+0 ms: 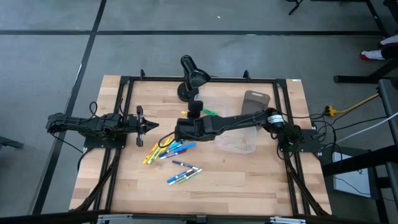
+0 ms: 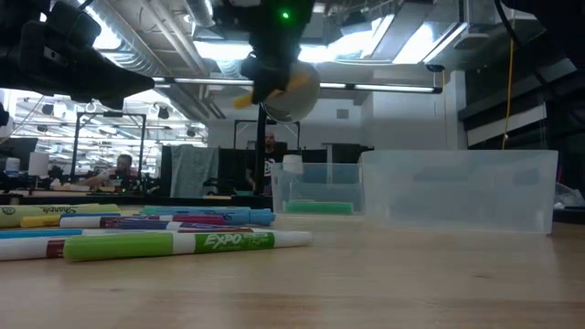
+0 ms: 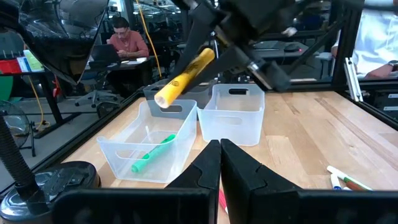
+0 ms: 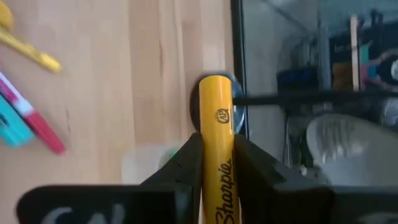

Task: Pick & Place Markers
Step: Put the bottom yellow highlighter pen into the top transparent bin

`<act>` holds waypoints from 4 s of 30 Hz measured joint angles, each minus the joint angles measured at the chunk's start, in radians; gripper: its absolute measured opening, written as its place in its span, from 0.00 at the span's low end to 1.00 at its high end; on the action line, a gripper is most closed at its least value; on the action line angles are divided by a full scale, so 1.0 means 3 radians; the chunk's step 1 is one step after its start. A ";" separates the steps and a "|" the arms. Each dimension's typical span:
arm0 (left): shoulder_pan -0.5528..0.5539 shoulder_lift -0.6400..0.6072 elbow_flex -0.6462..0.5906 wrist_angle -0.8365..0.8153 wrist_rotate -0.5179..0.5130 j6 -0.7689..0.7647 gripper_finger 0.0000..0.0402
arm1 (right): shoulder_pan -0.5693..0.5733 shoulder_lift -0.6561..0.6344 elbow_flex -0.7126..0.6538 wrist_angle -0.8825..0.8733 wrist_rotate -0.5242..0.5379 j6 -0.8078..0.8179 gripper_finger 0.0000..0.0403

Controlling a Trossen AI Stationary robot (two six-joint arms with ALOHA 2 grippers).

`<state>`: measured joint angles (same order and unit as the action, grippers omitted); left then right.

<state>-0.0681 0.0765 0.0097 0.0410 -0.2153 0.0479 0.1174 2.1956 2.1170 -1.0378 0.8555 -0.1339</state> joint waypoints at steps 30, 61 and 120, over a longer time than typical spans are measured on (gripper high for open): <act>0.0000 0.0000 -0.0001 0.0000 0.0000 -0.0001 0.02 | -0.0092 0.0000 0.0001 -0.1779 0.0312 0.1579 0.17; 0.0000 0.0000 -0.0001 0.0001 0.0000 0.0000 0.02 | -0.0304 -0.1681 -0.2457 0.0218 -0.0107 0.1456 0.17; 0.0000 0.0000 0.0000 0.0000 0.0000 -0.0001 0.02 | -0.1408 -0.1644 -0.3581 0.3077 -0.2163 0.0529 0.17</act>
<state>-0.0681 0.0765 0.0097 0.0411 -0.2153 0.0476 -0.3050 1.7023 1.0428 -0.1147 0.2066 0.0249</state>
